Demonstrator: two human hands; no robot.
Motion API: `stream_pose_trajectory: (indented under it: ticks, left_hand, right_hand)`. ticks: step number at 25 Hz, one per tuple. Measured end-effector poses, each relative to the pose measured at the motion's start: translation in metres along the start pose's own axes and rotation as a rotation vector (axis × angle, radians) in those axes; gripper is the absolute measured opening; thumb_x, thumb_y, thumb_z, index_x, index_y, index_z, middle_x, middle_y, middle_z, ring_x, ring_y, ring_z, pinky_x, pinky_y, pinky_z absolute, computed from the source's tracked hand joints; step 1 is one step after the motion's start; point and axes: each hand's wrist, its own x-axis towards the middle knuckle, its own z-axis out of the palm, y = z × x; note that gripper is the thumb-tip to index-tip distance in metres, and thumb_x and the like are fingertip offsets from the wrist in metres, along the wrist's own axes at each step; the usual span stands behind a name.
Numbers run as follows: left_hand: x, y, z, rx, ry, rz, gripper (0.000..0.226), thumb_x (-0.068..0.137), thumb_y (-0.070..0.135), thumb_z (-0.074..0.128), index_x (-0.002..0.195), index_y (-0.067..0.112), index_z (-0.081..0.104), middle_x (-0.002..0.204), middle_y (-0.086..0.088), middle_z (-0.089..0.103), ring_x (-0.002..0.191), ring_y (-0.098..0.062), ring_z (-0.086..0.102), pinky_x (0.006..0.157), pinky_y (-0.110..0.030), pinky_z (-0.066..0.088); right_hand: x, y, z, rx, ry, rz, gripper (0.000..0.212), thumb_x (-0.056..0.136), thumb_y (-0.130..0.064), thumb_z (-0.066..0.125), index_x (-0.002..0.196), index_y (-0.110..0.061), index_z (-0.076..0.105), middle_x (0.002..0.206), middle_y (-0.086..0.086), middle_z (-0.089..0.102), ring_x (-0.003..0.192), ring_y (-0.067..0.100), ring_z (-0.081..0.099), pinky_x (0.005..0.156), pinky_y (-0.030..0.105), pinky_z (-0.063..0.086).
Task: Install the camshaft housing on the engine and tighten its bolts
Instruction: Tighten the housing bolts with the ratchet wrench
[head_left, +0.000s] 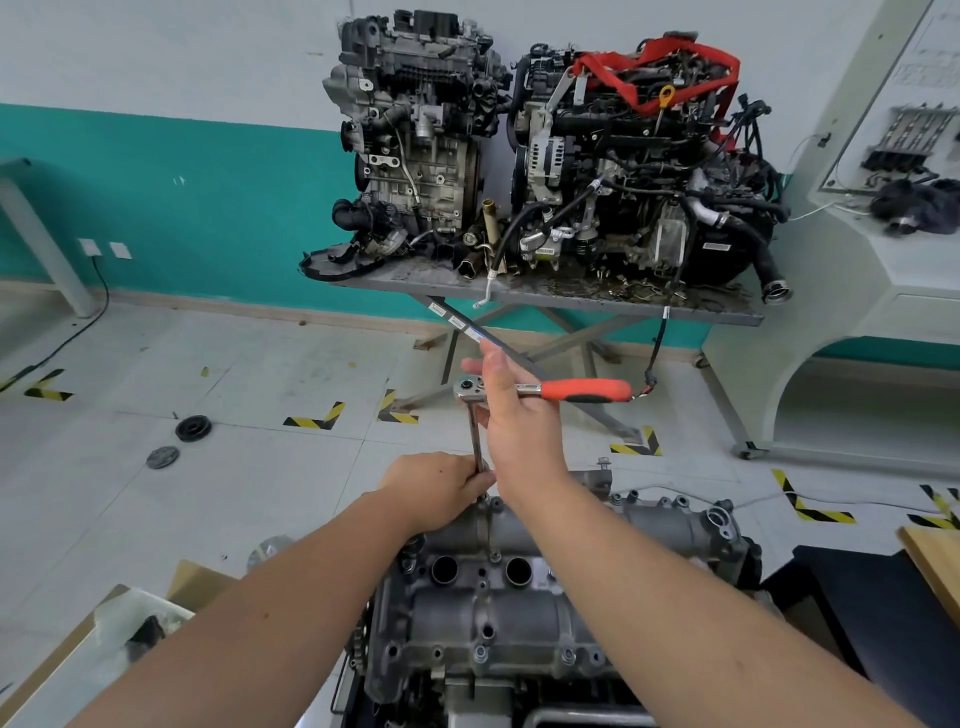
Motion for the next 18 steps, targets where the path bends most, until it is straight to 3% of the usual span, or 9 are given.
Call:
stream_pose_trajectory:
  ticks: [2,3,5,8,11,12,14,16,18]
  left_hand:
    - [-0.001,0.0,0.002,0.015,-0.001,0.001,0.034,0.099,0.06,0.022,0.086,0.036,0.043,0.105,0.001,0.069,0.096,-0.024,0.063,0.068,-0.034,0.037]
    - [0.0,0.0,0.002,0.011,0.001,-0.001,0.038,0.099,0.06,0.02,0.088,0.034,0.045,0.105,0.001,0.069,0.095,-0.024,0.063,0.07,-0.035,0.039]
    - [0.002,0.001,0.002,0.01,-0.004,-0.01,0.046,0.098,0.06,0.018,0.092,0.03,0.052,0.099,0.003,0.068,0.09,-0.024,0.063,0.071,-0.035,0.04]
    - [0.003,0.003,0.002,0.024,-0.01,-0.04,0.038,0.099,0.053,0.026,0.088,0.025,0.05,0.076,0.01,0.055,0.068,-0.016,0.055,0.064,-0.034,0.037]
    - [0.003,0.003,0.004,-0.04,0.034,-0.06,0.043,0.1,0.056,0.025,0.108,0.024,0.053,0.085,0.008,0.058,0.078,-0.022,0.058,0.067,-0.036,0.036]
    - [0.003,0.002,0.003,-0.054,0.029,-0.065,0.047,0.1,0.06,0.021,0.109,0.028,0.055,0.093,0.005,0.063,0.081,-0.021,0.055,0.069,-0.036,0.035]
    - [0.002,0.0,0.005,-0.063,0.016,-0.061,0.052,0.099,0.064,0.015,0.107,0.033,0.056,0.102,0.005,0.067,0.086,-0.02,0.057,0.071,-0.037,0.038]
    - [0.0,-0.001,0.006,-0.063,0.027,-0.054,0.05,0.099,0.065,0.015,0.102,0.036,0.055,0.1,0.008,0.068,0.09,-0.019,0.062,0.071,-0.035,0.042]
    - [0.0,0.0,0.006,-0.033,0.04,-0.046,0.045,0.099,0.064,0.018,0.097,0.037,0.054,0.093,0.009,0.067,0.088,-0.019,0.063,0.065,-0.033,0.04]
  right_hand:
    - [0.0,0.004,-0.004,-0.14,-0.051,-0.131,0.027,0.095,-0.05,0.056,0.119,-0.041,0.066,0.132,-0.006,0.064,0.116,-0.006,0.058,0.094,0.015,0.046]
    - [0.0,0.006,-0.007,-0.243,-0.073,-0.252,0.03,0.099,-0.041,0.057,0.126,-0.032,0.065,0.138,-0.003,0.06,0.121,-0.009,0.054,0.097,0.011,0.043]
    - [0.005,0.012,-0.015,-0.52,-0.095,-0.581,0.03,0.099,-0.02,0.061,0.126,-0.011,0.068,0.14,0.009,0.058,0.129,0.008,0.054,0.106,0.024,0.044]
    - [0.019,-0.004,-0.026,-0.933,-0.201,-1.018,0.019,0.09,-0.006,0.069,0.107,-0.002,0.076,0.127,0.015,0.067,0.118,0.033,0.063,0.098,0.044,0.051]
    - [0.023,-0.026,-0.028,-1.451,-0.359,-1.215,0.017,0.084,-0.004,0.069,0.1,-0.008,0.073,0.099,0.009,0.072,0.091,0.029,0.067,0.077,0.038,0.052]
    - [0.021,-0.033,-0.024,-1.634,-0.384,-1.209,0.013,0.089,-0.016,0.065,0.1,-0.011,0.07,0.092,0.006,0.068,0.084,0.028,0.064,0.07,0.036,0.047]
    - [0.022,-0.047,-0.008,-1.887,-0.49,-0.922,0.033,0.101,-0.043,0.042,0.111,-0.018,0.06,0.091,0.002,0.061,0.084,0.026,0.06,0.067,0.035,0.04]
    - [0.029,-0.061,0.006,-1.96,-0.613,-0.623,0.032,0.107,-0.04,0.028,0.12,-0.024,0.053,0.084,-0.003,0.053,0.08,0.024,0.057,0.066,0.036,0.044]
    - [0.038,-0.069,0.013,-1.772,-0.626,-0.291,0.028,0.107,-0.028,0.032,0.103,-0.017,0.058,0.076,0.0,0.056,0.074,0.024,0.06,0.06,0.036,0.048]
